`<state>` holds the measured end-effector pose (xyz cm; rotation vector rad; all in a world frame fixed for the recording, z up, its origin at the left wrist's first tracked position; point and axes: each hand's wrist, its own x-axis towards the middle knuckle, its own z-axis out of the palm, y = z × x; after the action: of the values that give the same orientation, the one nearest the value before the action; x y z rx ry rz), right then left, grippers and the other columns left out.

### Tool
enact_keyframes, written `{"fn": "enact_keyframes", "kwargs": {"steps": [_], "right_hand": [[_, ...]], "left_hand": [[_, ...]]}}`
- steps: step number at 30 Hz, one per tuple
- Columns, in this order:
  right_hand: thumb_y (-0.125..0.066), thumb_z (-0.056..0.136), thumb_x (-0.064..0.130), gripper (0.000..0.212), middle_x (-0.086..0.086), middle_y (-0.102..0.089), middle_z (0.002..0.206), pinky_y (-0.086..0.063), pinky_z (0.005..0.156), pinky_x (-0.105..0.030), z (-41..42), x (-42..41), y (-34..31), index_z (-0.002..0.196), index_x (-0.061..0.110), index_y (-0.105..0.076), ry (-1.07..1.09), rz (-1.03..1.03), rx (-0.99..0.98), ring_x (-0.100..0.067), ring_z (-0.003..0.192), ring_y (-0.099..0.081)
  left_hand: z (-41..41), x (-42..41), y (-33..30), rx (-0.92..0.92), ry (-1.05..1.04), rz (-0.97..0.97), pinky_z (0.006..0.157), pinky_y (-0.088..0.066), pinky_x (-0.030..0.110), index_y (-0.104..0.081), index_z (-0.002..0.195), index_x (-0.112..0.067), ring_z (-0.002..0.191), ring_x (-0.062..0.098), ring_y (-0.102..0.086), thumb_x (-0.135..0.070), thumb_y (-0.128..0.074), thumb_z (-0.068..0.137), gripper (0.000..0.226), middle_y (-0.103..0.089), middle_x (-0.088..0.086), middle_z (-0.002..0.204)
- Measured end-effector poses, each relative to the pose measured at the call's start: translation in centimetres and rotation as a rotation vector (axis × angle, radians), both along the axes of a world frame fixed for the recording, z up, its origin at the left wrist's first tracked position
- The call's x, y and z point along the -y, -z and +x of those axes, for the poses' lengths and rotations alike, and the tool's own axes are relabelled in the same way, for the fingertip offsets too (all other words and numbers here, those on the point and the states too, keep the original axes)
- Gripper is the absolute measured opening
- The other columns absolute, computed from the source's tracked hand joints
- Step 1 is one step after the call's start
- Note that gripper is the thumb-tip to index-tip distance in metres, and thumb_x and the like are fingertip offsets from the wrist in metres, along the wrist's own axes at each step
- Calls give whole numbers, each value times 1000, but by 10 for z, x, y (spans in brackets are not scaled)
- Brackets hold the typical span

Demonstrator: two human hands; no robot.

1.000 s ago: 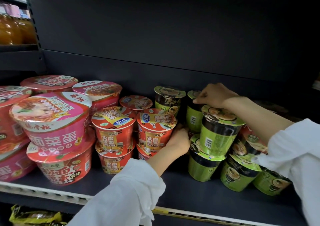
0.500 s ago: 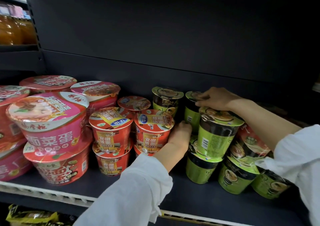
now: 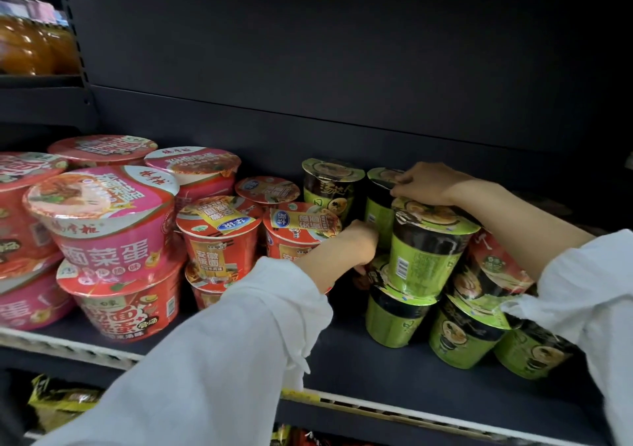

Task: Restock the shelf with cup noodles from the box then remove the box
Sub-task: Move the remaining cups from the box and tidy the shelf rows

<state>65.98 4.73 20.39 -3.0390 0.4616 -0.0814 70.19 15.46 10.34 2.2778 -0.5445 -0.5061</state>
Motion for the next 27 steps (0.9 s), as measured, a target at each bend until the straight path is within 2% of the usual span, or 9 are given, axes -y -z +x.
{"fn": "enact_keyframes", "kwargs": {"steps": [4, 5, 8, 11, 14, 16, 19, 23, 27], "right_hand": [[-40, 98, 39, 45, -10, -48, 141, -35, 101, -32, -1, -1, 2, 134, 16, -53, -17, -62, -14, -31, 127, -44], [-39, 98, 39, 46, -11, -47, 142, -34, 102, -32, -1, -1, 3, 135, 17, -52, -17, -75, -10, -31, 129, -43], [-40, 97, 40, 46, -11, -48, 141, -35, 102, -32, 0, 0, 4, 136, 17, -51, -17, -78, 0, -32, 128, -44], [-43, 95, 43, 46, -11, -53, 137, -38, 99, -32, 3, 3, 5, 129, 17, -59, -20, -73, 15, -32, 124, -48], [-47, 92, 50, 48, -9, -54, 136, -40, 98, -32, 5, 4, 3, 126, 19, -62, -26, -81, 14, -31, 123, -49], [-48, 90, 55, 50, -8, -57, 133, -42, 97, -33, 4, 7, 2, 122, 20, -65, -31, -80, 30, -29, 120, -52], [-49, 85, 62, 50, -5, -65, 123, -45, 91, -32, 2, 8, 3, 111, 25, -71, -51, -69, 82, -27, 113, -57], [-50, 88, 55, 49, -5, -54, 137, -37, 103, -34, 1, 5, -1, 121, 22, -65, -41, -12, 0, -28, 126, -47], [-56, 89, 39, 43, -5, -53, 138, -37, 103, -35, 0, 8, -7, 124, 14, -62, -49, 118, -30, -25, 123, -49]], "left_hand": [[-6, -6, -3, 149, -58, -65, 100, -41, 30, -49, 131, 2, 125, 35, -48, -3, -36, 98, 35, -50, 21, 135], [-4, -7, 1, 136, -77, -99, 96, -43, 22, -50, 130, 3, 125, 35, -48, -2, -36, 98, 35, -50, 22, 135], [-9, -6, 8, -95, -73, -288, 60, -42, 0, -48, 128, 15, 120, 37, -50, 1, -35, 98, 34, -50, 30, 132], [-3, 1, 11, -52, -158, -231, 96, -43, 25, -50, 129, 7, 123, 33, -51, -9, -35, 100, 36, -51, 25, 134], [-7, 3, 14, 61, -127, -137, 108, -30, 35, -43, 136, -2, 133, 32, -37, -12, -33, 100, 39, -38, 19, 143], [-12, 6, 18, 226, -108, -123, 110, -31, 39, -45, 134, -1, 134, 35, -34, -9, -35, 99, 37, -35, 22, 142], [-6, 16, 21, 268, -77, -95, 105, -37, 38, -49, 130, 0, 126, 35, -42, -10, -35, 99, 35, -44, 22, 134], [4, 13, 15, 25, -159, -83, 108, -34, 38, -41, 137, -12, 126, 32, -46, -23, -35, 96, 43, -46, 13, 140], [4, 2, 22, 41, -142, -164, 107, -33, 32, -39, 139, -5, 130, 32, -40, -14, -33, 100, 41, -35, 18, 145]]}}
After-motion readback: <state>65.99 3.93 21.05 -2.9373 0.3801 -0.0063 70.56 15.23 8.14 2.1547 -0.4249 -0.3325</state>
